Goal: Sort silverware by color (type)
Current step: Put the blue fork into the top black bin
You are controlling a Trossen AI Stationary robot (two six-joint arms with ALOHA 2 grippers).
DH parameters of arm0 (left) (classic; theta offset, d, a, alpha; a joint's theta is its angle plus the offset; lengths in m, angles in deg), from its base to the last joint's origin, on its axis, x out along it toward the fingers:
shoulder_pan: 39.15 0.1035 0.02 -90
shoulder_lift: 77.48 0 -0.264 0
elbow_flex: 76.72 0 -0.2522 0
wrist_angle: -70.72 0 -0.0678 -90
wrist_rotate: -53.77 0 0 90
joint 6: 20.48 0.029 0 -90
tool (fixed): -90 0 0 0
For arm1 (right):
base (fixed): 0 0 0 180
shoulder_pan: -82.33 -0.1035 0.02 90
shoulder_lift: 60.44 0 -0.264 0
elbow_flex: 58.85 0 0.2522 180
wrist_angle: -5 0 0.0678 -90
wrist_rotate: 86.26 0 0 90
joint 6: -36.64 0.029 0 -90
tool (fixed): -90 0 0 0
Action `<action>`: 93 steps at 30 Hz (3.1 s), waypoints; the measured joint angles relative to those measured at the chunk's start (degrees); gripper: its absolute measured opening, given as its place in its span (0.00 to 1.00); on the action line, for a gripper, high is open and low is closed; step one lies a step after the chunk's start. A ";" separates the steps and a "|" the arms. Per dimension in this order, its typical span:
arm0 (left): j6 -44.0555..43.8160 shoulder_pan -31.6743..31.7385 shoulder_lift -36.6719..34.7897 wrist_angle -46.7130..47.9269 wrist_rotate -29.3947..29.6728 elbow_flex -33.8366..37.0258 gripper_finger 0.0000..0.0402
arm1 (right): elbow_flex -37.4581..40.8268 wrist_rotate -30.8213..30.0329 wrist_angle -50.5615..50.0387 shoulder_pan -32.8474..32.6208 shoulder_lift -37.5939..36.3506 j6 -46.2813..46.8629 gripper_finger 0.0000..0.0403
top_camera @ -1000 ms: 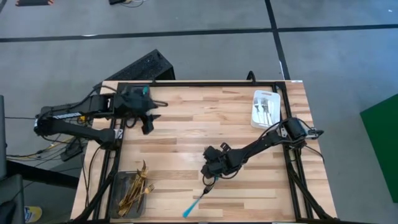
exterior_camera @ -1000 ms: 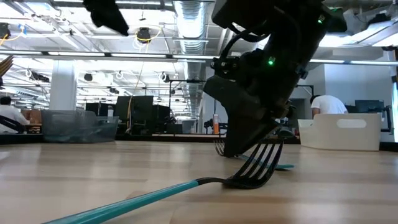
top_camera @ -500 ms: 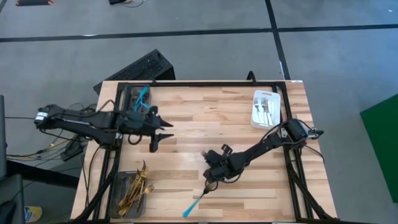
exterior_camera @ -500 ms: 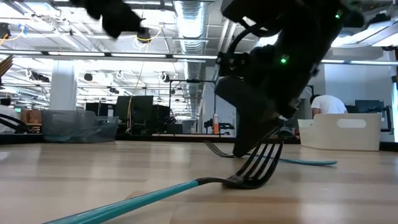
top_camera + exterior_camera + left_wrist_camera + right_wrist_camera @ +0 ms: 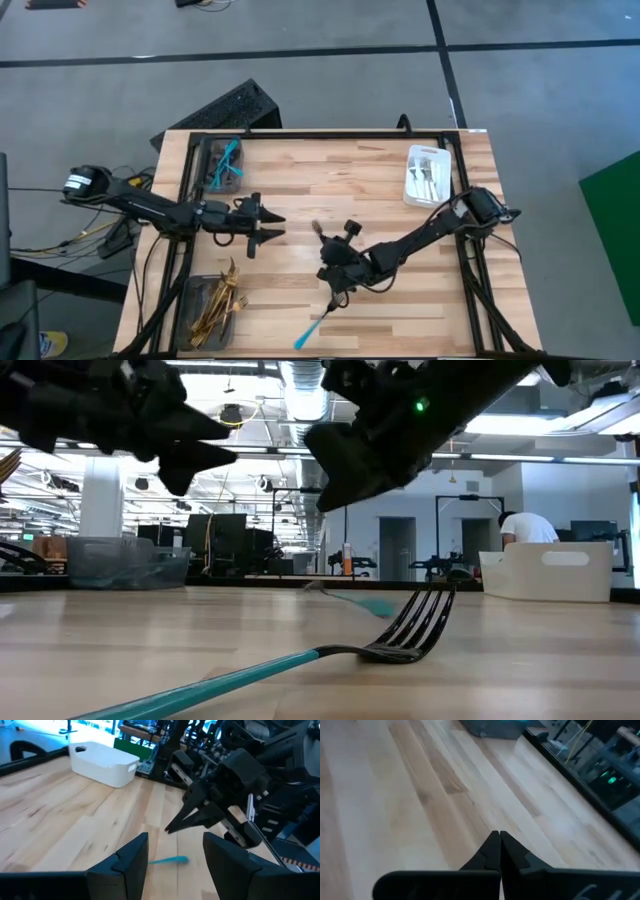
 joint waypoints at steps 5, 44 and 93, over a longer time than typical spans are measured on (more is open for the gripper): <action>0.00 -0.09 5.29 -1.23 0.75 -2.26 0.44 | 0.09 0.25 0.62 1.89 0.03 1.25 0.04; -3.72 -0.09 9.45 5.37 8.58 -2.78 0.44 | -0.31 32.06 -5.03 12.94 7.53 14.91 0.03; -10.87 5.35 19.20 -5.25 6.08 -2.82 0.44 | -9.35 6.36 -10.60 6.66 5.93 -8.10 0.04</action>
